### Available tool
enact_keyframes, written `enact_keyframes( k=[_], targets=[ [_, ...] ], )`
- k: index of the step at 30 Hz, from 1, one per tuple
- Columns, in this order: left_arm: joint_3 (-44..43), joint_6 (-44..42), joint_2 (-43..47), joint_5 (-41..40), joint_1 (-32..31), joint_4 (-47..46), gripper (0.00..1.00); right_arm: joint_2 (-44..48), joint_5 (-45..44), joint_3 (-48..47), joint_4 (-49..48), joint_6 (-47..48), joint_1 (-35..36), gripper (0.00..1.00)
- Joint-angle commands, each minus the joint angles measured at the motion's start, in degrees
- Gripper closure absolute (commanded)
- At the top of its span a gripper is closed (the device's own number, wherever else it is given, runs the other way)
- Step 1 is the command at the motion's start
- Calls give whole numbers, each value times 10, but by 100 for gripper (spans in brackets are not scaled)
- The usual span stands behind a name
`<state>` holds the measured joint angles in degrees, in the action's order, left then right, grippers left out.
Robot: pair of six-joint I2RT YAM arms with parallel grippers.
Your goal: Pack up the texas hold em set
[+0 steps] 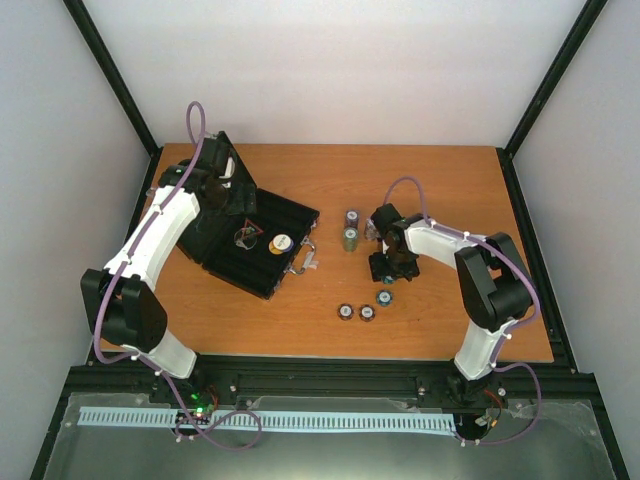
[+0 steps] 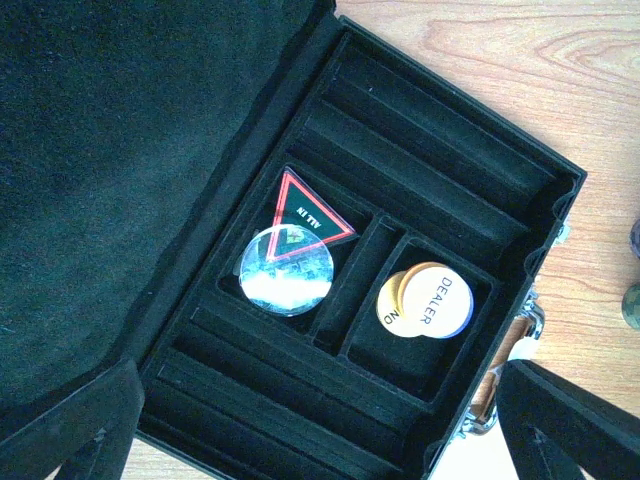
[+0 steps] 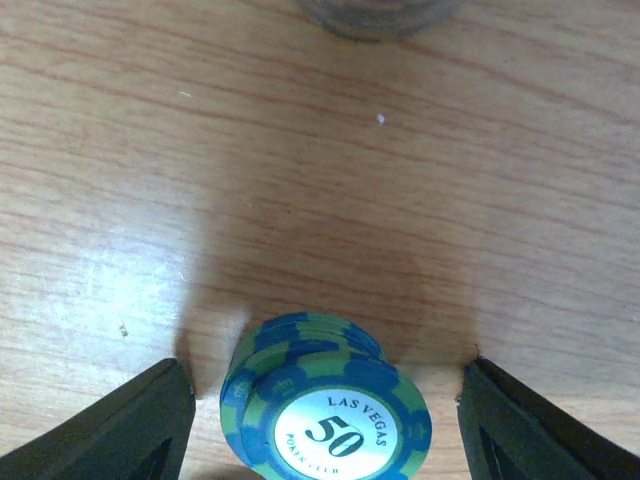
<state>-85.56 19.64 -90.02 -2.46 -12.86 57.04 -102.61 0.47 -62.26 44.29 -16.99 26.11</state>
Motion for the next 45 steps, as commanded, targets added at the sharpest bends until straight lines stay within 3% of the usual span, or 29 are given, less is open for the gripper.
enact_keyframes(
  k=[1, 8, 12, 24, 36, 45],
  targets=[
    [-6, -8, -1, -7, -2, 4, 0, -5, -1, 25, 26, -2, -5, 26],
    [-4, -9, 0, -11, -2, 5, 0, -12, -7, 33, 21, 1, -5, 27],
    [-5, -8, -1, -11, -2, 5, 0, -18, -5, 34, 15, 2, -5, 37],
    [-1, -9, -1, -11, -2, 4, 0, -23, 8, 36, 12, 3, -5, 52],
    [-1, -11, 2, -14, -2, 3, 0, -12, 5, 2, 25, 6, -5, 58],
    [10, -12, 8, -9, -2, -1, 0, 19, 30, -78, 82, 4, -5, 56]
  ],
)
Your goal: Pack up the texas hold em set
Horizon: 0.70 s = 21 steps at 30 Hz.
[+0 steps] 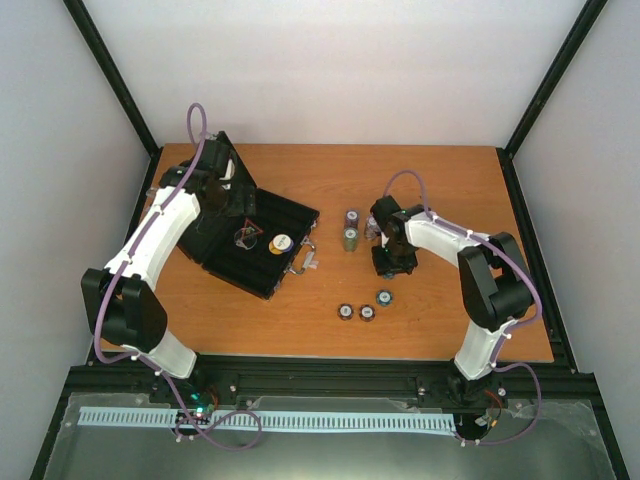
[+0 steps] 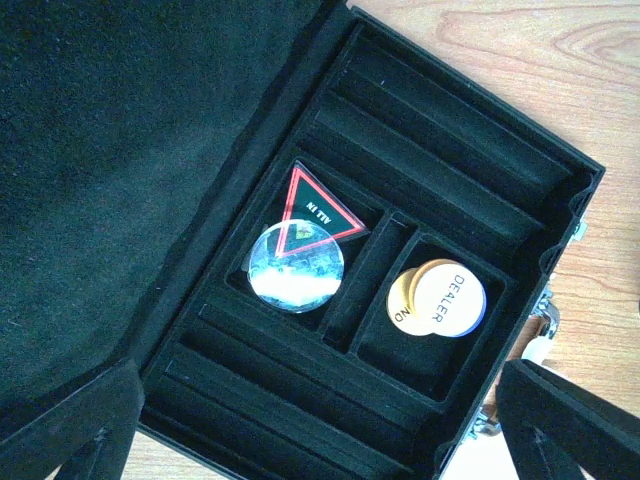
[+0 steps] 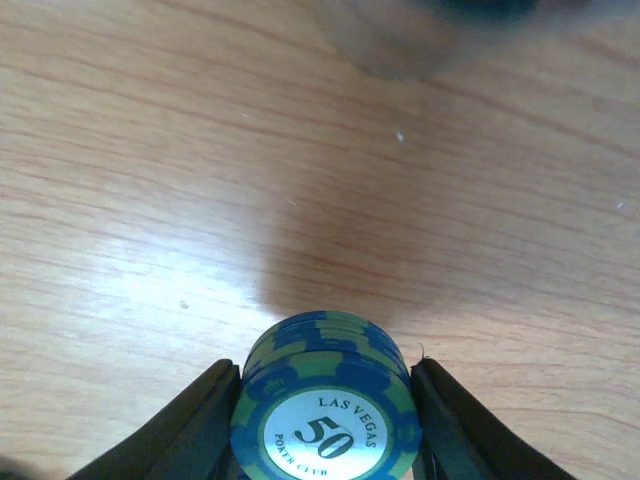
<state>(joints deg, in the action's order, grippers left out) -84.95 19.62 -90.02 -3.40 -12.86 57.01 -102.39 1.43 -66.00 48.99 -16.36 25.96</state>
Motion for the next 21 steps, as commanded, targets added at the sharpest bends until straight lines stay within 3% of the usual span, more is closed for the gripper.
enact_keyframes(
  k=[1, 7, 13, 21],
  targets=[
    [8, -11, 9, 3, -2, -3, 0, 20, 22, -50, 38, -3, -4, 56],
    [39, -23, 30, 52, -2, -37, 1, 27, 34, -114, 73, -9, -4, 56],
    [114, -41, 78, 212, -30, -137, 3, 4, 62, -218, 99, -18, -4, 57],
    [197, -11, 121, 213, -127, -296, 5, -59, 108, -350, 104, -39, -4, 57]
  ],
)
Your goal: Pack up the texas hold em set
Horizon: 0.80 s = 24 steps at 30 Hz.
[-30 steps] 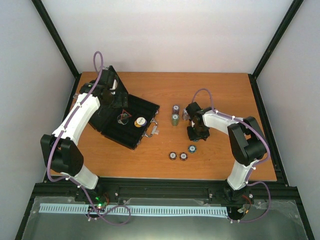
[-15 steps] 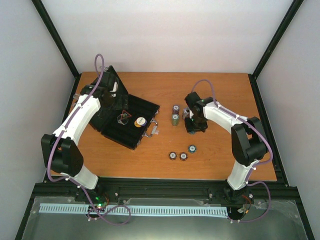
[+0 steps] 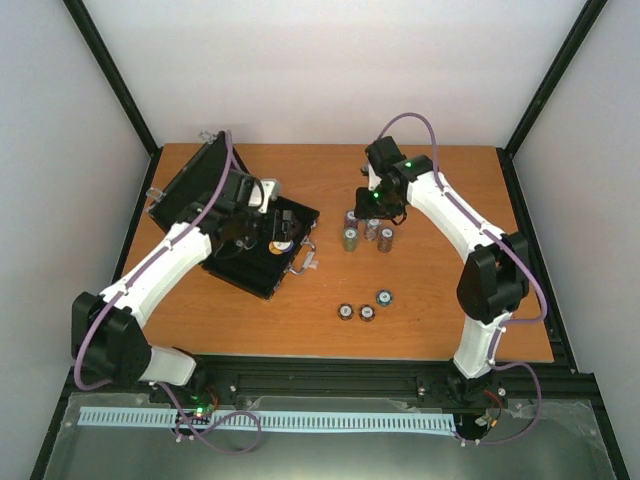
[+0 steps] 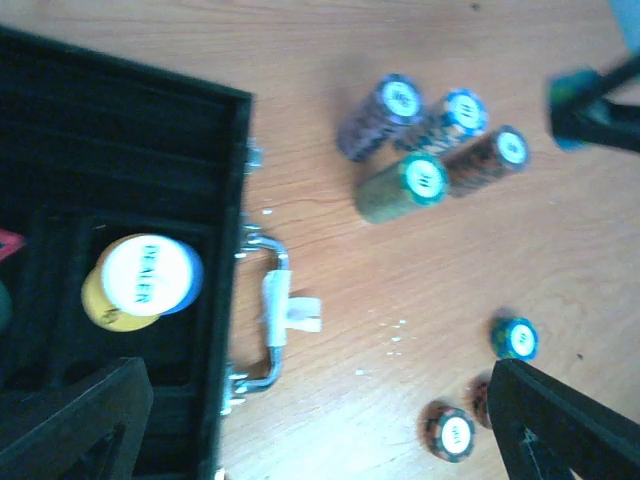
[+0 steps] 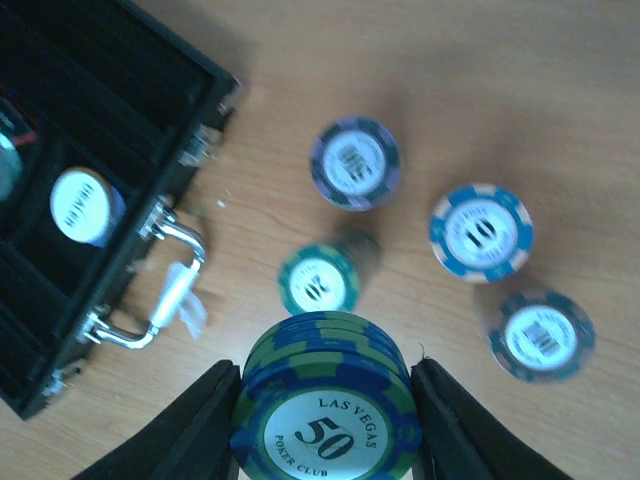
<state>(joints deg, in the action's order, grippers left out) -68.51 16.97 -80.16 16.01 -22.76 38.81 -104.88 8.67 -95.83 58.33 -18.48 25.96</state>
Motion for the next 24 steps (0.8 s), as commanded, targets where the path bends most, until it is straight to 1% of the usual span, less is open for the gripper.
enact_keyframes(
  k=[1, 3, 4, 8, 12, 17, 21, 24],
  targets=[
    [45, 23, 26, 10, -36, -138, 5, -43, 44, -70, 12, -21, -4, 57],
    [65, 31, 30, -18, -58, -183, 4, -56, 61, -99, 12, -33, -4, 58],
    [72, 34, 32, -31, -67, -201, 0, -62, 72, -110, 8, -39, -5, 58],
    [94, 52, 33, -100, -93, -276, 0, -79, 115, -142, -7, -77, -4, 59],
    [119, 65, 23, -142, -102, -344, 0, -84, 145, -154, -34, -109, -4, 60],
    [139, 73, -5, -136, -118, -427, 0, -85, 157, -158, -53, -131, -4, 60],
    [184, 57, -24, -148, -159, -550, 0, -85, 174, -152, -74, -146, -4, 60],
    [197, 55, -53, -156, -179, -615, 0, -86, 179, -152, -83, -149, -3, 60]
  ],
)
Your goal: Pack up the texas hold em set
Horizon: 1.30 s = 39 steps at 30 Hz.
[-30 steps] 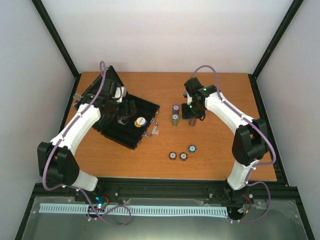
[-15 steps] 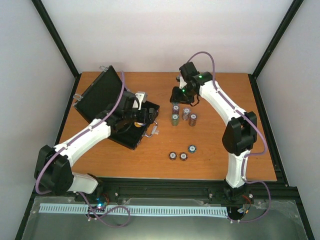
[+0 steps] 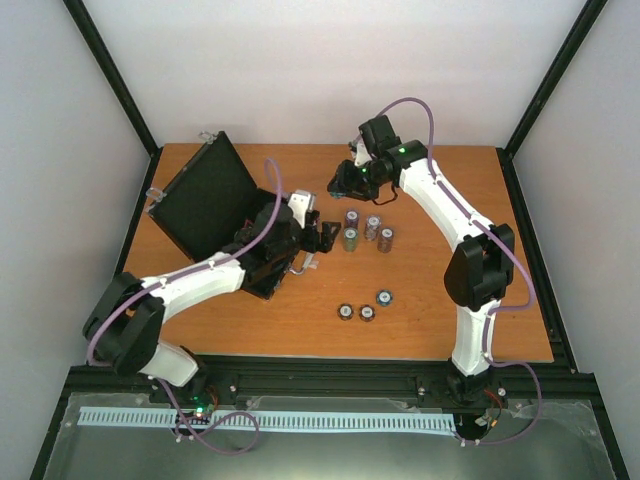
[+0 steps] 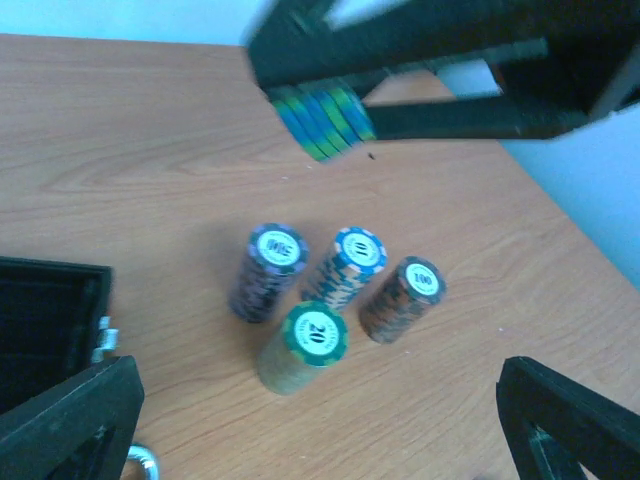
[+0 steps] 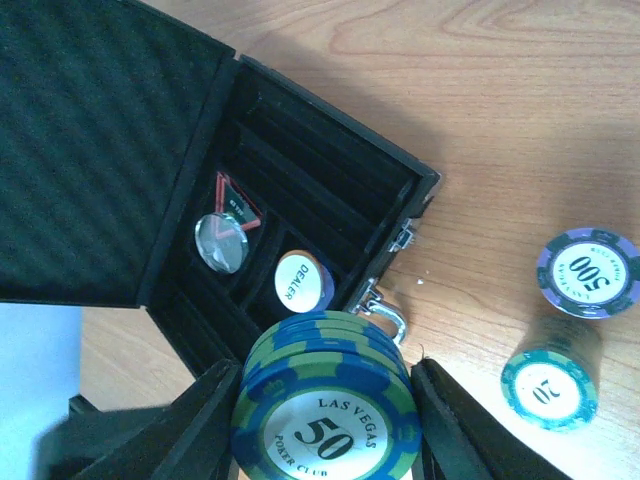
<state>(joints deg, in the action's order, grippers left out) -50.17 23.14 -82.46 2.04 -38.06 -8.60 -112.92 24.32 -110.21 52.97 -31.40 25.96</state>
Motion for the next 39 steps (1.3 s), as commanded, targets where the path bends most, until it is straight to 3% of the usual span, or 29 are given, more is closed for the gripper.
enact_keyframes(
  k=[1, 8, 27, 39],
  targets=[
    [16, -3, -38, -21, -30, -156, 0, -7, 24, -9, -31, -19, -3, 60],
    [54, 18, -83, -45, -33, -327, 0, 0, 19, -7, -21, -2, -3, 60],
    [28, 32, -135, -103, -34, -439, 0, 3, 22, 4, -5, 15, -4, 60],
    [-6, 25, -215, -141, -22, -552, 2, 2, 20, 3, 15, 26, -4, 60]
  ],
)
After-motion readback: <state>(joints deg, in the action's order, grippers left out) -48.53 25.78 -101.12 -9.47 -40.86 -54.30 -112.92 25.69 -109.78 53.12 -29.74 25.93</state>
